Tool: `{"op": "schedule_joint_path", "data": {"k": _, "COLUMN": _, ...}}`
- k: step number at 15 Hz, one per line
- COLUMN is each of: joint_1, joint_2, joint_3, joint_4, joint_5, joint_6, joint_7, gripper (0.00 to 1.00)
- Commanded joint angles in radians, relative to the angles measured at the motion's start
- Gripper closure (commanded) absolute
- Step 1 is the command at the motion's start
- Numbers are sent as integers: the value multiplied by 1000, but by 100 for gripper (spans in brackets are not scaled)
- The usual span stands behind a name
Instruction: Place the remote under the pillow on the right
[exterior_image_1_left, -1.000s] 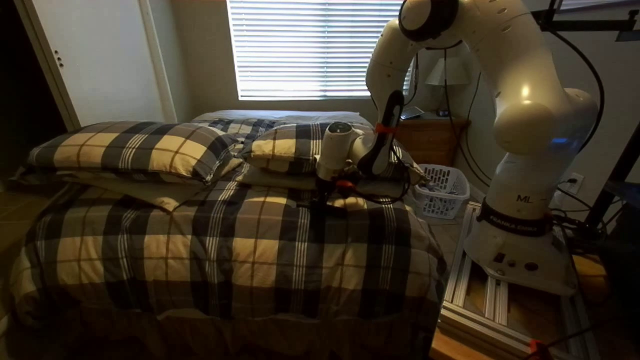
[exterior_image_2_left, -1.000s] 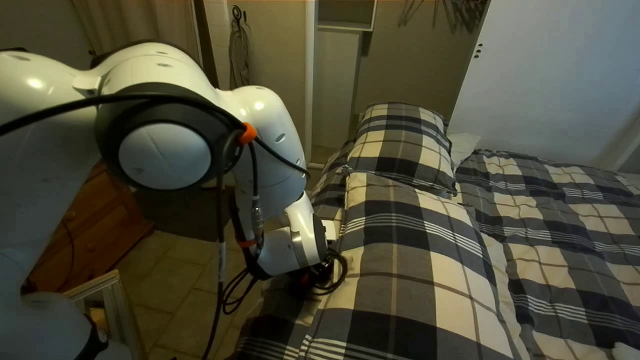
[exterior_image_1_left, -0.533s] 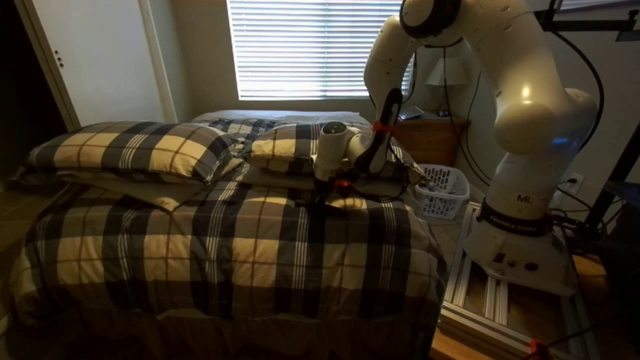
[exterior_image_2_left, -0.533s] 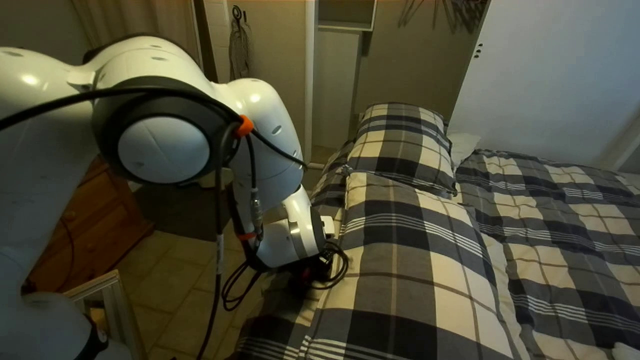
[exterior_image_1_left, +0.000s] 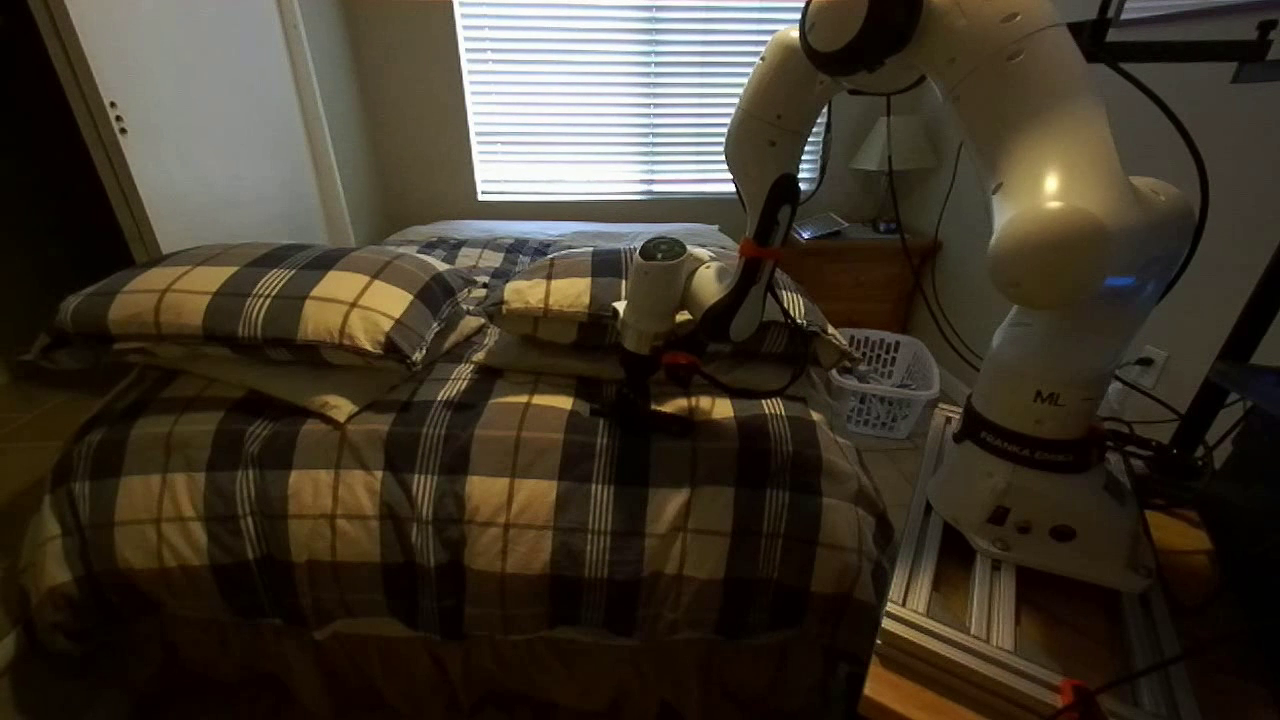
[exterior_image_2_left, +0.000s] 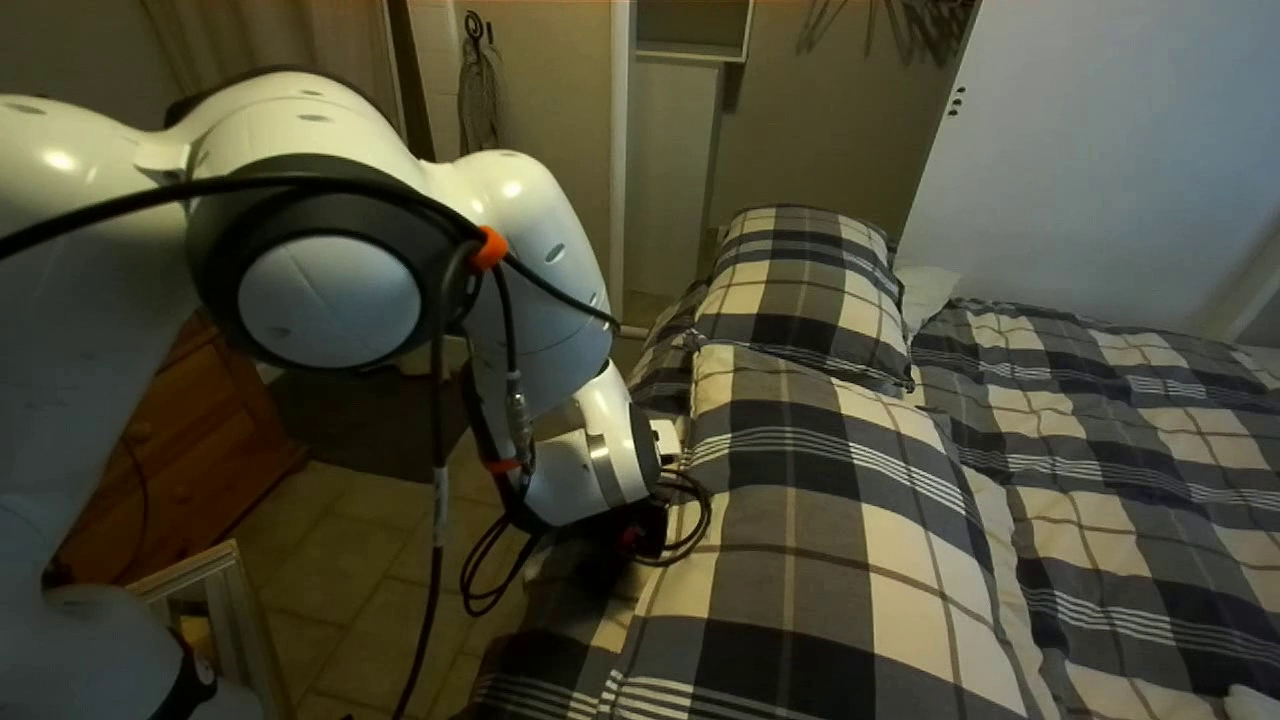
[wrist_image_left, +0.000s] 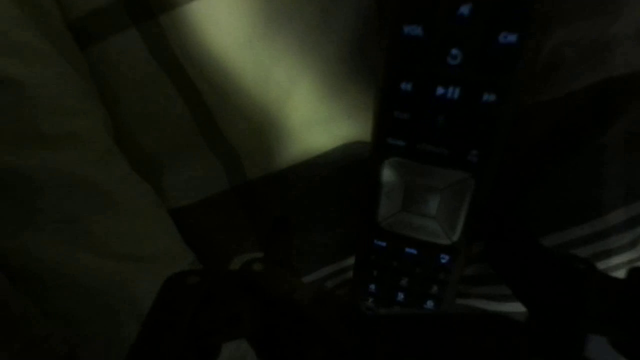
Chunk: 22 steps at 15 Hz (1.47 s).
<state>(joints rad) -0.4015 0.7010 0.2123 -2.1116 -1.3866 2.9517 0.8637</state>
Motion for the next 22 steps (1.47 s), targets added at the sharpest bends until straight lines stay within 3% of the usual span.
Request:
{"op": "schedule_joint_path", "data": {"k": 1, "joint_1": -35, "joint_2": 30, "joint_3": 32, "joint_4": 25, "joint_5": 63, "joint_6": 16, "joint_7": -79, "gripper": 0}}
{"op": "schedule_joint_path", "data": {"k": 3, "joint_1": -46, "joint_2": 39, "joint_3": 45, "joint_4": 27, "joint_5": 89, "joint_6": 12, "joint_7": -102, "gripper": 2}}
{"op": "schedule_joint_path", "data": {"k": 4, "joint_1": -53, "joint_2": 44, "joint_3": 52, "joint_4": 27, "joint_5": 105, "joint_6": 9, "joint_7": -118, "gripper": 26}}
{"op": "schedule_joint_path", "data": {"k": 6, "joint_1": -62, "joint_2": 52, "joint_3": 63, "joint_4": 30, "joint_5": 124, "joint_6": 7, "joint_7": -137, "gripper": 31}}
{"op": "schedule_joint_path", "data": {"k": 10, "joint_1": -70, "joint_2": 53, "joint_3": 74, "joint_4": 35, "joint_5": 127, "joint_6": 7, "joint_7": -155, "gripper": 60}}
{"op": "schedule_joint_path", "data": {"k": 11, "joint_1": -75, "joint_2": 52, "joint_3": 81, "joint_4": 35, "joint_5": 130, "joint_6": 11, "joint_7": -160, "gripper": 18}}
{"op": "schedule_joint_path", "data": {"k": 13, "joint_1": -80, "joint_2": 53, "joint_3": 88, "joint_4": 37, "joint_5": 129, "joint_6": 15, "joint_7": -161, "gripper": 20}}
{"op": "schedule_joint_path", "data": {"k": 16, "joint_1": -83, "joint_2": 58, "joint_3": 91, "joint_4": 47, "joint_5": 119, "joint_6": 24, "joint_7": -156, "gripper": 0}}
{"op": "schedule_joint_path", "data": {"k": 19, "joint_1": -81, "joint_2": 63, "joint_3": 92, "joint_4": 59, "joint_5": 116, "joint_6": 22, "joint_7": -155, "gripper": 0}}
{"op": "schedule_joint_path", "data": {"k": 20, "joint_1": -75, "joint_2": 64, "joint_3": 86, "joint_4": 66, "joint_5": 107, "joint_6": 20, "joint_7": -146, "gripper": 25}}
{"op": "schedule_joint_path", "data": {"k": 22, "joint_1": -74, "joint_2": 68, "joint_3": 85, "joint_4": 72, "joint_5": 106, "joint_6": 19, "joint_7": -145, "gripper": 27}}
